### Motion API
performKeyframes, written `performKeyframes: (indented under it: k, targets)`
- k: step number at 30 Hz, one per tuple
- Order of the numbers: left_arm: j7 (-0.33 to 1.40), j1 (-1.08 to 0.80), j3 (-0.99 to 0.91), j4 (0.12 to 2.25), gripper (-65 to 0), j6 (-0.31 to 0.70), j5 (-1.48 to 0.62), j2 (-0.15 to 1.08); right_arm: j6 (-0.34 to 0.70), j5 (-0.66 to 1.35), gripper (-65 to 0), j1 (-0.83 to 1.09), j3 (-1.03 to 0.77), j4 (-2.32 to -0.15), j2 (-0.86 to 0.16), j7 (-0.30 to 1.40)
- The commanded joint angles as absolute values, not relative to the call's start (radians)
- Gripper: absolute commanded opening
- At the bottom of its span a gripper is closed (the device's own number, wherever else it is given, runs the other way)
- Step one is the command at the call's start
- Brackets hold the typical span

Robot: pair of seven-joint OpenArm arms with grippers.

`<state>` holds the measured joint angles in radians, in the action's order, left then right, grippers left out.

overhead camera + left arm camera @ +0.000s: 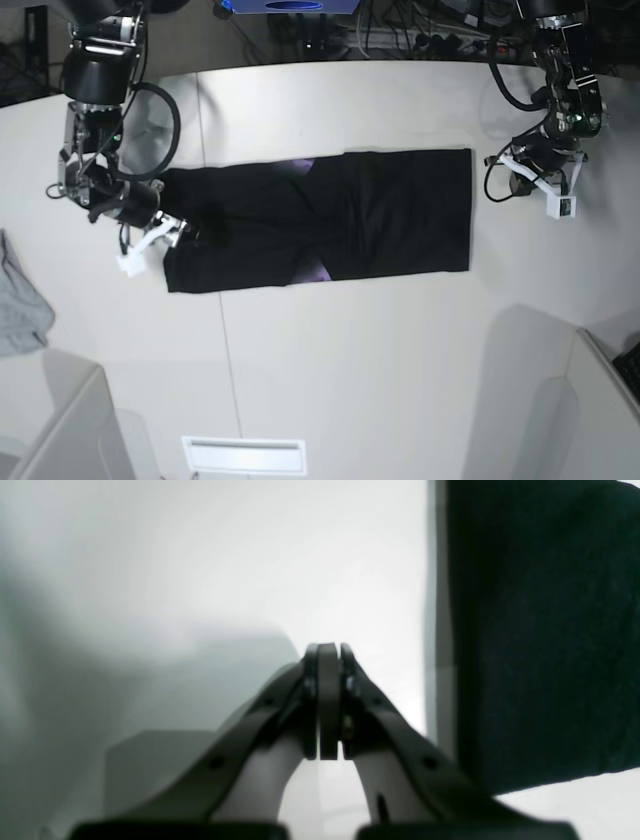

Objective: Fold the T-shirt properly

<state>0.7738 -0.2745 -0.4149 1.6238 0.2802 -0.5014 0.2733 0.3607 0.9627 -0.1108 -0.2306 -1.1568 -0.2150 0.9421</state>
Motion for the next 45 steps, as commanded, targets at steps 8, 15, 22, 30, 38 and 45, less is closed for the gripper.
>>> performKeyframes:
  k: [8, 15, 22, 30, 38, 45]
  targets:
    - [0.759, -0.266, -0.417, 1.624, -65.0, 0.282, -0.509, 0.285, 0.36, 0.805, -24.6, -0.139, -0.229, -1.161, -0.214, 0.966]
    - [0.756, -0.217, -0.378, 1.523, -65.0, 0.282, -0.509, 0.269, 0.36, 0.8, -50.0, -0.139, -0.228, -1.161, -0.216, 0.96]
    - [0.759, -0.17, -0.357, 1.503, -65.0, 0.282, -0.509, 0.216, 0.36, 0.8, -65.0, -0.143, -0.228, -1.17, -0.223, 0.96]
    - [0.76, -0.128, -0.249, 1.5, -65.0, 0.28, -0.509, 0.206, 0.331, 0.8, -65.0, -0.108, -0.219, -1.408, -0.216, 0.974]
    - [0.76, -0.122, -0.248, 1.504, -65.0, 0.28, -0.509, 0.205, 0.193, 0.802, -65.0, -0.067, -0.042, -1.612, -0.185, 0.98]
    - [0.76, -0.127, -0.255, 1.503, -65.0, 0.28, -0.509, 0.213, 0.061, 0.802, -65.0, -0.054, 0.12, -1.758, -0.145, 0.98]
